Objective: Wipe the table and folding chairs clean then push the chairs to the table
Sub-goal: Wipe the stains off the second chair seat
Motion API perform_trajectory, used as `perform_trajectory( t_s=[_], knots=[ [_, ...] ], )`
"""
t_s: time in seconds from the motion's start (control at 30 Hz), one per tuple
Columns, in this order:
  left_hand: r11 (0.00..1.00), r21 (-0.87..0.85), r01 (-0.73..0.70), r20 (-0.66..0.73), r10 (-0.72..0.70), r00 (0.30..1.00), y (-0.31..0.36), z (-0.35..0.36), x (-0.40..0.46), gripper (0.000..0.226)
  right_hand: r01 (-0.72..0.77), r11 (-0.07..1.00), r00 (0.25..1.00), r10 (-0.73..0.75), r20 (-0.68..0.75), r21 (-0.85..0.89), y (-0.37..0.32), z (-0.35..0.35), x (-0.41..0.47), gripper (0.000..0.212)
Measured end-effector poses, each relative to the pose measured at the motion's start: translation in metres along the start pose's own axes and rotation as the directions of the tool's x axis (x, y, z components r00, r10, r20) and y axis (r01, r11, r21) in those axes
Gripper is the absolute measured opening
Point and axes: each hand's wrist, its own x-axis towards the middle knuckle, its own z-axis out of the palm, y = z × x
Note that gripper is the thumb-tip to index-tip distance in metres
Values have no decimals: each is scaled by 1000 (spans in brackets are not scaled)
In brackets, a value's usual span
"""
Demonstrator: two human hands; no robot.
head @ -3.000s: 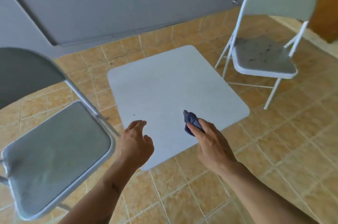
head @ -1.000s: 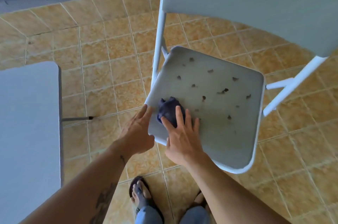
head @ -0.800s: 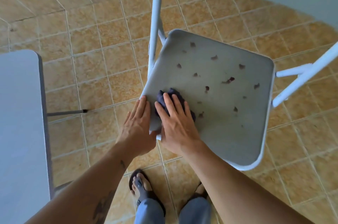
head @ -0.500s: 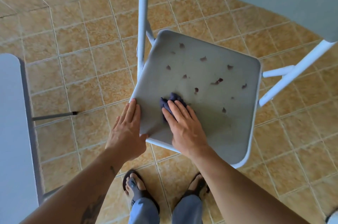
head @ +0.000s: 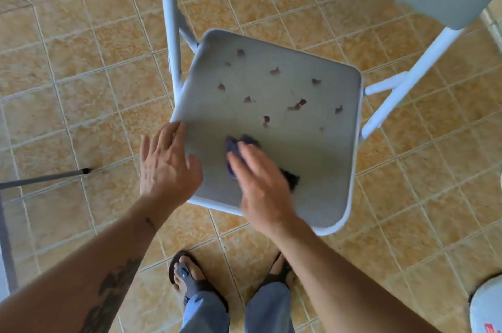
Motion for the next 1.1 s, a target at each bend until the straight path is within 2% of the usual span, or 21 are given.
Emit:
perform_trajectory(
  t_s=[0.1,0.17,0.3,0.37,0.43,0.5,0.53,0.63,0.73,0.83,0.97,1.03,1.1],
  knots=[
    [995,27,-96,-5,96,995,3,7,20,71,179,978,974,-161,162,-106,3,8,-1,62],
    [991,48,-128,24,127,992,6,16,28,74,209,959,964,-170,203,-190,37,-4,-6,66],
    [986,41,-161,0,162,987,12,43,25,73,-93,948,990,120,70,-304,131,-44,-28,65],
    [988,38,-153,-44,154,987,12,50,24,72,-264,928,964,266,-28,-263,152,-60,-28,66],
    [985,26,-168,-77,170,982,14,52,30,71,-357,917,930,331,-161,-176,137,-65,-10,62],
    [983,24,-183,-87,184,979,15,53,33,71,-301,949,930,272,-245,-88,97,-55,15,60],
    [982,22,-187,-90,188,978,14,54,33,70,-239,969,945,218,-243,-62,74,-46,26,59],
    [982,21,-189,-109,190,976,7,52,29,70,-34,999,993,29,-117,-38,21,-5,54,55],
    [983,16,-184,-147,185,972,3,49,36,69,87,988,996,-84,28,-127,23,19,69,55],
    [982,20,-189,-162,190,968,6,52,41,69,127,975,991,-116,71,-182,59,10,69,56],
    [982,32,-186,-141,189,972,6,56,35,69,-78,955,996,61,-67,-288,132,-17,39,50],
    [981,30,-193,-138,196,971,9,57,32,70,-266,910,963,233,-139,-319,164,-36,21,54],
    [982,24,-186,-135,187,973,12,57,36,70,-427,858,904,400,-151,-286,176,-49,20,63]
  ],
)
